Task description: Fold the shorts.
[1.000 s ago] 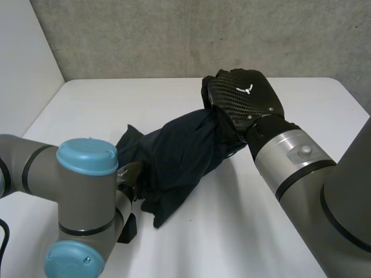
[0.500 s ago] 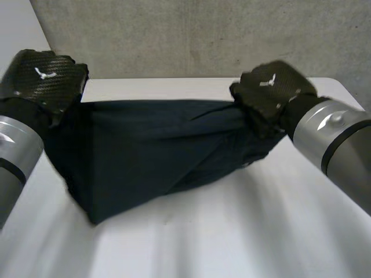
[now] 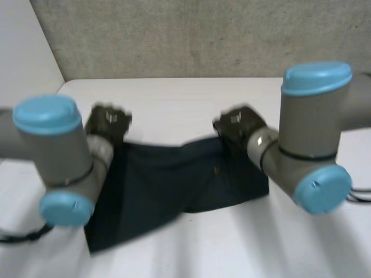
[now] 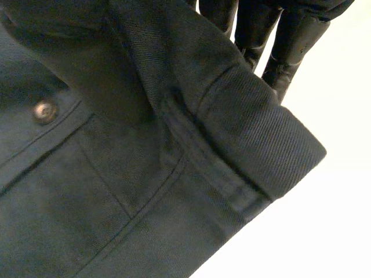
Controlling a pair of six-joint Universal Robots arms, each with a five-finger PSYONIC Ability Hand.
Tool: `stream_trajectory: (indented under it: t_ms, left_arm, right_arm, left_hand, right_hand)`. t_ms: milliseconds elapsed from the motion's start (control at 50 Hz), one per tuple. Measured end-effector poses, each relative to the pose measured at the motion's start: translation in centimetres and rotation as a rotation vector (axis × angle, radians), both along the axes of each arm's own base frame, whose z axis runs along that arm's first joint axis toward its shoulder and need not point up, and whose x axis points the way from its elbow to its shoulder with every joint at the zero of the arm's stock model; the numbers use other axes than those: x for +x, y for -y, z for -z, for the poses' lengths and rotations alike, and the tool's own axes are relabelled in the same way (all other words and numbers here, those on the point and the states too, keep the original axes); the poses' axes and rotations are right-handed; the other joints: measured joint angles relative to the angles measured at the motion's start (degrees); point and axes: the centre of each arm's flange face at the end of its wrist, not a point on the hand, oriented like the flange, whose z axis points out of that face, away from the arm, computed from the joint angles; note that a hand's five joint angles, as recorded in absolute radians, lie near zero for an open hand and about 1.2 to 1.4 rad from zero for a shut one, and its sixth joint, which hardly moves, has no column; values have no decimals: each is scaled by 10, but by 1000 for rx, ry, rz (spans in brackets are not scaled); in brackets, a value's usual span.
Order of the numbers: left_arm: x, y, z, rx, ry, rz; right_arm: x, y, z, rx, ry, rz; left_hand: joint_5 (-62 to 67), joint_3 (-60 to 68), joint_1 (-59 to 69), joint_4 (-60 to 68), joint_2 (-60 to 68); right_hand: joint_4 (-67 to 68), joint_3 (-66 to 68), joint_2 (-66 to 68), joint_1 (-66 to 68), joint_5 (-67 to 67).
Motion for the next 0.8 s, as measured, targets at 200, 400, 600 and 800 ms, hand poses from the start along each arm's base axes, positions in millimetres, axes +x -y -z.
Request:
stream_trajectory:
  t_ms: [200,400,600,800]
  left_arm:
    - [-21,37,-188,-565,-329,-37]
    - [9,-8,-258,-807,-499,-68]
    - [9,-9,-138,-542,-332,-47]
    - [6,-29,48,-90,-52,42]
  right_arm:
    - [20,39,-153,-676,487,46]
    - [0,17,-186,-753,580,73]
    - [-7,13,-91,-410,323,67]
    - [-6,0,70,-91,-62,-39]
  left_hand:
    - [0,0,0,0,0]
    - [0,0,0,0,0]
    - [0,1,0,0,1]
    - [0,1,0,0,1]
  right_hand:
    - [0,0,0,0,0]
    - [0,0,0,0,2]
    - [0,0,0,0,2]
    - [0,0,0,0,2]
